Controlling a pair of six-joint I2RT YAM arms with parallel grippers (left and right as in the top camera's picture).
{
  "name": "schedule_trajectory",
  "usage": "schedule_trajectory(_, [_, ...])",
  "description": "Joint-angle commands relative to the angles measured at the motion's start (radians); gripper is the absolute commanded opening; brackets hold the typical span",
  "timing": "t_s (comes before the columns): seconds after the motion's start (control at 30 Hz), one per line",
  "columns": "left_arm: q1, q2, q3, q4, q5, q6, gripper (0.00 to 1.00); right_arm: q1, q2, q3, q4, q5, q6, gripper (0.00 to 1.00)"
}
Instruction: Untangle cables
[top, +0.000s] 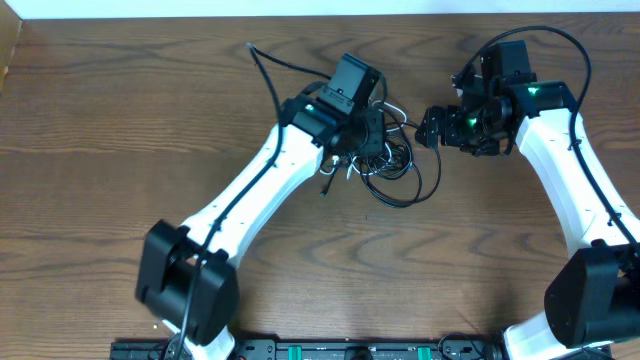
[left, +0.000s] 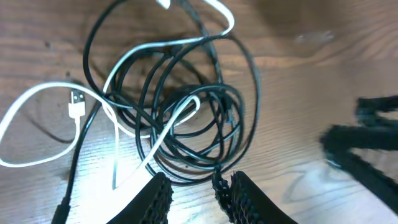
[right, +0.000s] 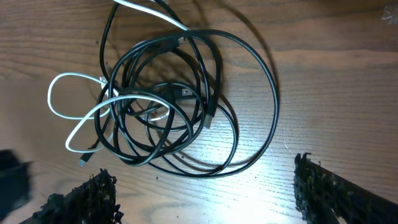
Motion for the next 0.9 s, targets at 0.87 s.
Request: schedule_trajectory(0.87, [-0.005,0.022,-0.010,-0.013,-0.013,0.033,0.33,0.005,-0.005,0.006,0.001,0.008,0.008,0.94])
